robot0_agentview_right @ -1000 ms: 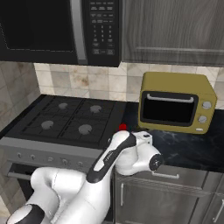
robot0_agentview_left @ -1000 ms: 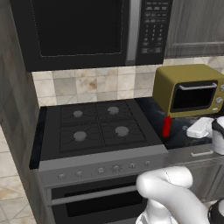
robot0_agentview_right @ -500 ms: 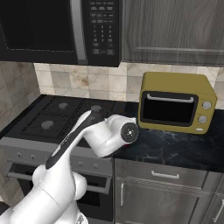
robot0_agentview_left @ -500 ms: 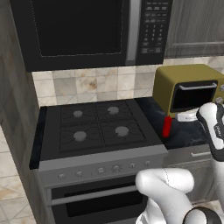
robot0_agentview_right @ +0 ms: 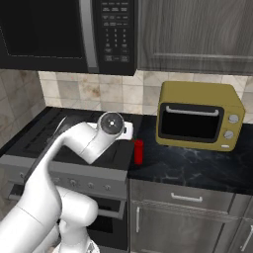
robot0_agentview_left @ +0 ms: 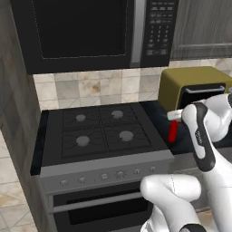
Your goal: Take 2 condiments from the cabinet and move them on the counter near the stove.Make sure the condiments are lined up with each other, next to each other.
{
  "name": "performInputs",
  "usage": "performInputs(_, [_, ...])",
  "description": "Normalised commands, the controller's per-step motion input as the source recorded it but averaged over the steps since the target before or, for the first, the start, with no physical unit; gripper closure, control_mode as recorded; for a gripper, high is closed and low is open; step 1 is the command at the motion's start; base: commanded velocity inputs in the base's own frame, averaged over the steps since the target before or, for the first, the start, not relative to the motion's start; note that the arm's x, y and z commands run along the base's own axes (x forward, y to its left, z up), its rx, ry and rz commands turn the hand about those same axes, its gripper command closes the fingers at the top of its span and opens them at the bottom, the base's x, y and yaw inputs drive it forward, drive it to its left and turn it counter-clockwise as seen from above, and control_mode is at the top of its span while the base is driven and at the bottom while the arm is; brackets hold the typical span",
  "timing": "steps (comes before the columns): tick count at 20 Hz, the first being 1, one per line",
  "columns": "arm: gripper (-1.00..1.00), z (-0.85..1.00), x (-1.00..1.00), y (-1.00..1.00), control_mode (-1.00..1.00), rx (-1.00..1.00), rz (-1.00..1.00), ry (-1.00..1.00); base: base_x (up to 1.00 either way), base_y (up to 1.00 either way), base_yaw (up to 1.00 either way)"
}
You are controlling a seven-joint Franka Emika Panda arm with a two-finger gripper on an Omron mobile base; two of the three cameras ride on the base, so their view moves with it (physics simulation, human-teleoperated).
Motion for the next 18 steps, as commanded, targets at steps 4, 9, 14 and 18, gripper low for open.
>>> performInputs(4, [-1.0, 0.01, 0.0, 0.5, -1.0, -0.09, -0.15, 0.08, 0.0, 0.0, 0.0])
performInputs(9, [-1.0, 0.0, 0.0, 0.45, -1.0, -0.08, -0.11, 0.08, 0.0, 0.0, 0.0])
performInputs(14, [-1.0, 0.0, 0.1, 0.28, -1.0, -0.06, -0.04, 0.08, 0.0, 0.0, 0.0])
performInputs(18, [-1.0, 0.0, 0.0, 0.2, -1.0, -0.04, 0.0, 0.01, 0.0, 0.0, 0.0])
